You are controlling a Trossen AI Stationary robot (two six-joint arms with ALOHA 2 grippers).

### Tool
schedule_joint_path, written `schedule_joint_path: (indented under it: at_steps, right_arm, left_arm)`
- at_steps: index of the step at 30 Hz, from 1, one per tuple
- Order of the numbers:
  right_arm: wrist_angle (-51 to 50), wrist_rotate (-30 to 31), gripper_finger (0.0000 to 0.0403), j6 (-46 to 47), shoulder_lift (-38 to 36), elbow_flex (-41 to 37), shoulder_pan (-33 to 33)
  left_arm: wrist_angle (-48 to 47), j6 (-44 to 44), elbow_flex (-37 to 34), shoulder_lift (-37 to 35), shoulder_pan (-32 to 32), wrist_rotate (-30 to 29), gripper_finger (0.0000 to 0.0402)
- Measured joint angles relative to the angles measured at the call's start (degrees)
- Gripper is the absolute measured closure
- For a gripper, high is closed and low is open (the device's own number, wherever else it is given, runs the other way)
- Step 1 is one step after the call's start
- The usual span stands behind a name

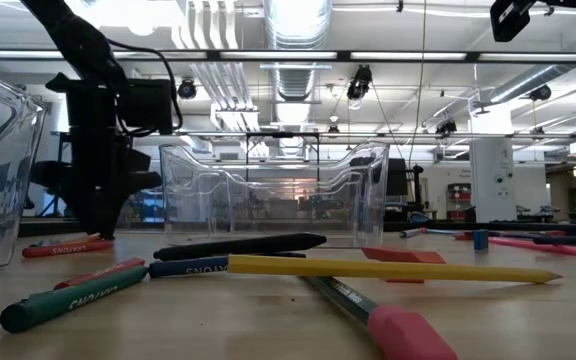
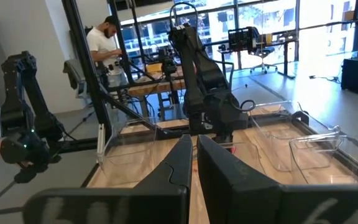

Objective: Sort crayons/erasers/pens/pencils in bins
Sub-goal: Put the bottom orange pencil into the top left transparent bin

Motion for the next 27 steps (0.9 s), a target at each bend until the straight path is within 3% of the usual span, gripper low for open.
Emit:
schedule_joint_path:
  at_steps: [8, 19, 27]
  right_arm:
    - [0.0, 0.0, 0.0385, -0.03, 0.0, 0.0, 0.0]
    - [-0.02, 0.0, 0.0385, -0.22, 0.0, -0.02, 0.0]
    - [-0.13, 0.0, 0.0385, -0.6, 0.0, -0.02, 0.0]
  left_arm:
    - [0.32, -1.13, -0.09, 0.07, 0.02, -0.52, 0.038]
    - [0.66, -0.96, 0.76, -1.04, 0.0, -0.65, 0.0382]
    - [0.55, -0.9, 2.54, -8.7, -0.05, 1.2, 0.0385]
